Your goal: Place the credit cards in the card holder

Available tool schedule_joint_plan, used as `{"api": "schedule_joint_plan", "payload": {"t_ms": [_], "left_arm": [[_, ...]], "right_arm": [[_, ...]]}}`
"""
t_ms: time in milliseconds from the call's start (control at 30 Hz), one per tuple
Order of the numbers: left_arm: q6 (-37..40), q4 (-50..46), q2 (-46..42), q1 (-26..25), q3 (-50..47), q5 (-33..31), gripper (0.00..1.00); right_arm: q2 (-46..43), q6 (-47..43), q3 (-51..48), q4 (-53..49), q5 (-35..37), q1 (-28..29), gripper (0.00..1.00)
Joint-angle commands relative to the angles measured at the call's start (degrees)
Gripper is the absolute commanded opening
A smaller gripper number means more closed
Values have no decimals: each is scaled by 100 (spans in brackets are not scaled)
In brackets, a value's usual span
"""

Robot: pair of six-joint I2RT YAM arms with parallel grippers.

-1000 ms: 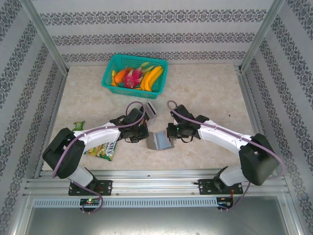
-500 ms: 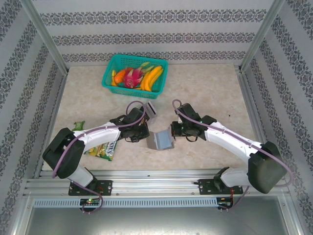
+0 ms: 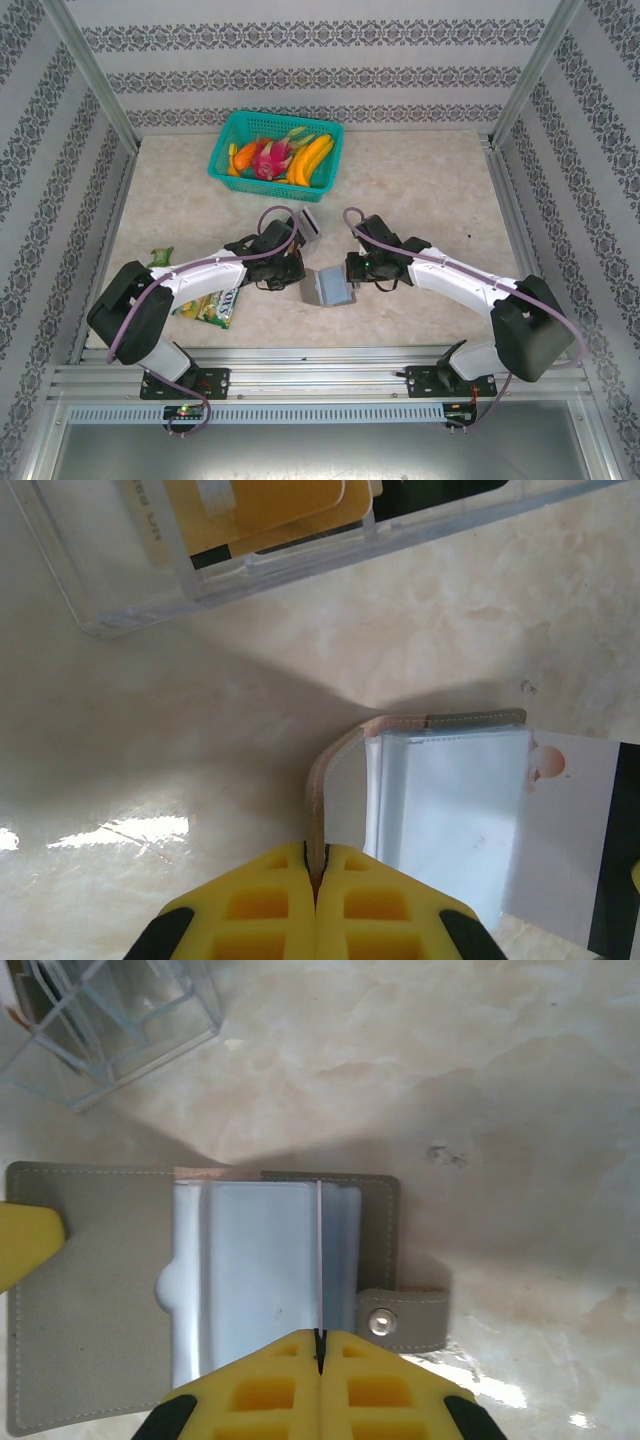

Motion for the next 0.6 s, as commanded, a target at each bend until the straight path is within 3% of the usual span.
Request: {"api": "schedule_joint_plan", "payload": {"t_ms": [0, 567], "left_arm": [[87, 29, 88, -14, 123, 30, 0], [-53, 366, 109, 34, -123, 7, 0]], "right_arm": [[145, 136, -3, 202, -132, 127, 0], [335, 750, 39, 1086, -1007, 345, 0]]}}
